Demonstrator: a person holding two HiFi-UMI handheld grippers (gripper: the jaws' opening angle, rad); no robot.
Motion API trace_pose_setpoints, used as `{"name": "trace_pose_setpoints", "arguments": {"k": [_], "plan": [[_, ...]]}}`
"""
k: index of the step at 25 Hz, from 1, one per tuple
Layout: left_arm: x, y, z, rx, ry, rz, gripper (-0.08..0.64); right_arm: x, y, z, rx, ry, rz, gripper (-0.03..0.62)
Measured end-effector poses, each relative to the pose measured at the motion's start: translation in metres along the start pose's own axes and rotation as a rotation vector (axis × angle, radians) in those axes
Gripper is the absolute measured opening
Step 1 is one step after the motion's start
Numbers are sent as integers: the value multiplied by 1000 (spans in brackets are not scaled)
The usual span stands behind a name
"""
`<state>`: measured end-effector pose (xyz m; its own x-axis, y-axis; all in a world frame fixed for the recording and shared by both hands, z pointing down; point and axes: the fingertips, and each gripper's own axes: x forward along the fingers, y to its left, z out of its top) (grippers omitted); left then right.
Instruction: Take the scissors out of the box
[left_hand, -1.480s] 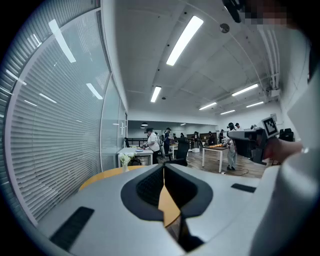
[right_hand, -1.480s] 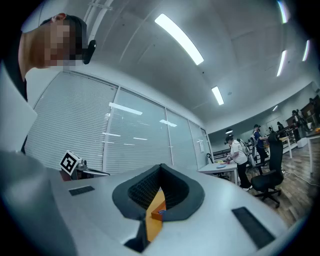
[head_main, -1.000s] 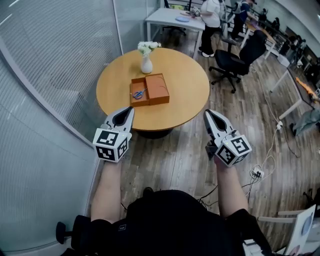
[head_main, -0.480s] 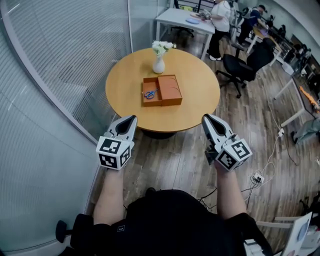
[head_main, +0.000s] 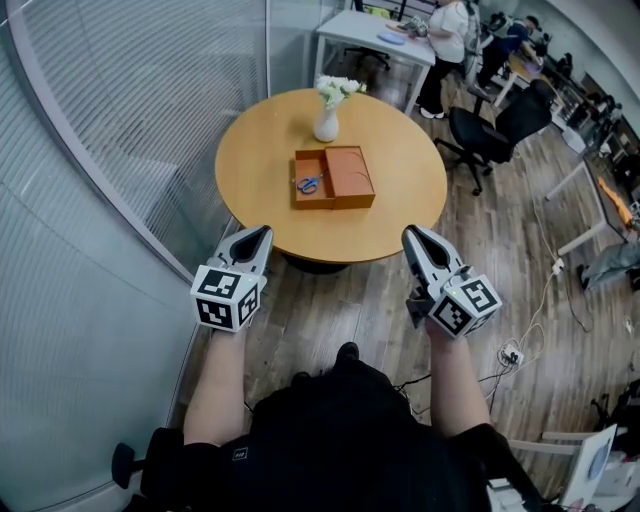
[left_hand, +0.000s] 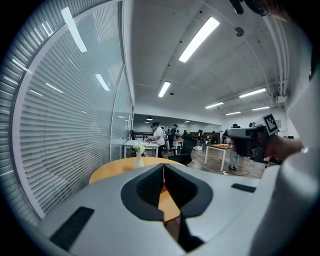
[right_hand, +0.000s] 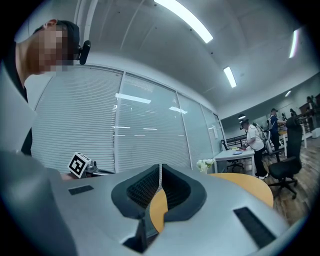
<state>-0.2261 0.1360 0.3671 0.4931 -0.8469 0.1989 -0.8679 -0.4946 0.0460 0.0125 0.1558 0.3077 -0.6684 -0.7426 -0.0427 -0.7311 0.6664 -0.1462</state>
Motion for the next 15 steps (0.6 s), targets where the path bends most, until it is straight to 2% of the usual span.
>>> {"name": "trace_pose_setpoints", "arguments": {"k": [8, 15], "plan": [[56, 8, -7, 0, 38, -1, 15, 23, -56, -12, 42, -7, 1, 38], [143, 21, -5, 4, 77, 31, 15, 63, -140, -27, 76, 13, 30, 38]]}}
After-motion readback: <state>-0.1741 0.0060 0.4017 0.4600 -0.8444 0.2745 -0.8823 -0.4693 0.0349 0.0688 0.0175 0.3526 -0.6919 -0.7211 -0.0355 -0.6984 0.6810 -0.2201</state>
